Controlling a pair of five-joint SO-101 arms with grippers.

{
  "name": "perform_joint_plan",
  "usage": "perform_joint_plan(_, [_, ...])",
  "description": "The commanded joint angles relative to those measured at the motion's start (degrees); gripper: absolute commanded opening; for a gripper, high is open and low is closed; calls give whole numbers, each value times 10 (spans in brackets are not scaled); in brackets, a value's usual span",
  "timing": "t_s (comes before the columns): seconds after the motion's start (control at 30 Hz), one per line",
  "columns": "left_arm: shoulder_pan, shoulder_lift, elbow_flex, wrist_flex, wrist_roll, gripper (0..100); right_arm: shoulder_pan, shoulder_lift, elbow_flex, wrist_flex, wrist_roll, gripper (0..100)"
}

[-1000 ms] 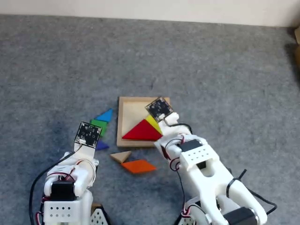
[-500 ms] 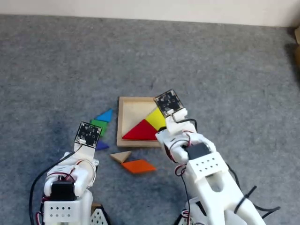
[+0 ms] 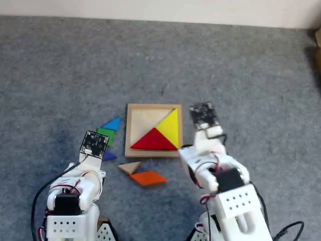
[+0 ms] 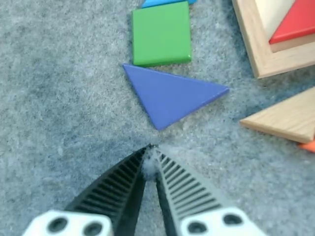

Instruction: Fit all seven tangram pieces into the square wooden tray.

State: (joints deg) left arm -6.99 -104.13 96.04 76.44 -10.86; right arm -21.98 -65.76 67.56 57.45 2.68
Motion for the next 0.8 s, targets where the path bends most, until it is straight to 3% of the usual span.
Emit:
perform_joint_plan(0.0, [-5,-1,11,4,4,7,45,-73,28,15,-6,9])
perform_joint_plan(0.23, [-5,-1,11,4,4,7,60,-227,159,19,-7,5])
perform_joint_plan(0.47, [-1,-1,11,4,5,7,132,-396,263,37,-7,5])
perform_joint_plan(0.77, [-2,-1,11,4,5,9,140,-386,286,74,-7,5])
